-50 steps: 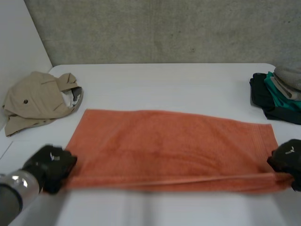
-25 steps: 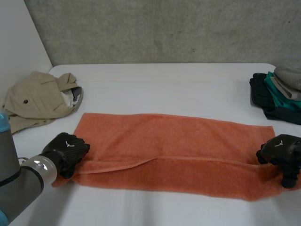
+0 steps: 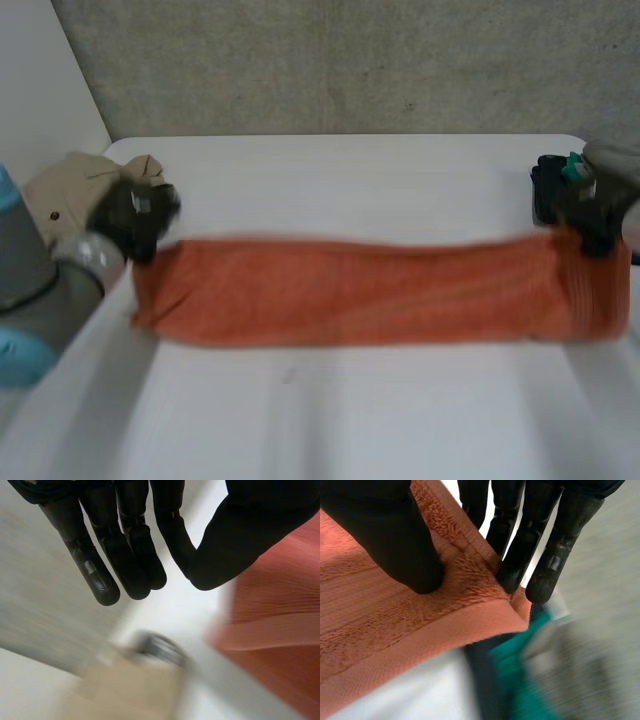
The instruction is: Fold the laundry.
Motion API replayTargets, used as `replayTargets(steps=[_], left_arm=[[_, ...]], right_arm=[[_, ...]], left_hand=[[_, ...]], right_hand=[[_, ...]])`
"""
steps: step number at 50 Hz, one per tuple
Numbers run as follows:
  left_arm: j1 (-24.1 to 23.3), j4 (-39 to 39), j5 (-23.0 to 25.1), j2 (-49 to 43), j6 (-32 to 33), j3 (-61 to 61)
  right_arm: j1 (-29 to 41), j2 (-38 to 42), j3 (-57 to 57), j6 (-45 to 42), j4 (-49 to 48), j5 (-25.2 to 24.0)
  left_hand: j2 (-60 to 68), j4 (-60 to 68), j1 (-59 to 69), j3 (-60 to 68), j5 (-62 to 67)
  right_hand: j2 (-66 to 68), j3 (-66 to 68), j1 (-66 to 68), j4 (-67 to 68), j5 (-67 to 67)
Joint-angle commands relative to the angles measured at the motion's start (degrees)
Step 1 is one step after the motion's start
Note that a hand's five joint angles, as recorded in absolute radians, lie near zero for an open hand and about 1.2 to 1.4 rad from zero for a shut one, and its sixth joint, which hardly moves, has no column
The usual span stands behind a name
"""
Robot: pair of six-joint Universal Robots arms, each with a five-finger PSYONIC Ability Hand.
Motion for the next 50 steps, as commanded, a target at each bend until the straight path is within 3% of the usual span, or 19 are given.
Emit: replayTargets(steps=[1, 5, 9, 18, 20, 22, 30, 38, 50], left_arm=[[-0.7, 19.6, -1.8, -0.4, -4.7, 19.9], [-0.5, 30.3, -3.9, 0.1, -11.2, 22.1], [0.0, 32.3, -4.8, 0.1, -14.1, 20.9], [-0.9, 24.6, -3.8, -1.3, -15.9, 8.8], [-1.7, 23.1, -2.8, -2.4, -18.3, 5.9], [-2.4, 22.5, -2.0, -3.3, -20.5, 5.1], [-5.3, 18.0, 4.2, -11.8, -29.3, 11.9], [-9.9, 0.0, 13.0, -22.7, -30.8, 20.7], [-16.7, 3.3, 14.7, -28.0, -33.3, 23.0]], right_arm=[[4.6, -7.8, -2.4, 18.9, -34.3, 2.6], [5.4, -10.1, -0.6, 24.1, -45.9, 5.0], [6.2, -9.8, -0.5, 24.3, -46.1, 5.8], [9.0, -7.9, 4.9, 23.8, -38.1, 4.3], [11.1, -8.1, 6.5, 23.9, -38.2, 2.4], [11.8, -8.6, 6.7, 24.1, -38.1, 1.1], [15.5, -21.5, 7.0, 24.8, -33.4, -5.1], [15.7, -28.1, 8.0, 28.6, -29.8, -5.6], [18.5, -35.1, 6.8, 35.4, -25.1, -5.7]], left_hand=[[11.3, 11.1, 14.4, 11.6, 12.4], [11.3, 11.1, 14.4, 11.6, 12.4], [11.3, 11.1, 14.4, 11.6, 12.4], [11.3, 11.1, 14.4, 11.6, 12.4], [-18.0, -18.2, -14.9, -17.7, -16.9], [-35.2, -35.4, -32.1, -34.9, -34.1], [-38.6, -38.8, -35.5, -38.3, -37.5], [-45.5, -45.7, -42.4, -45.2, -44.4], [-46.7, -46.9, -43.6, -46.4, -45.6]], right_hand=[[12.4, 12.1, 20.0, 11.8, 14.4], [12.4, 12.1, 20.0, 11.8, 14.4], [12.4, 12.1, 20.0, 11.8, 14.4], [12.4, 12.1, 20.0, 11.8, 14.4], [12.4, 12.1, 20.0, 11.8, 14.4], [12.4, 12.1, 20.0, 11.8, 14.4], [12.4, 12.1, 20.0, 11.8, 14.4], [12.4, 12.1, 20.0, 11.8, 14.4], [12.4, 12.1, 20.0, 11.8, 14.4]])
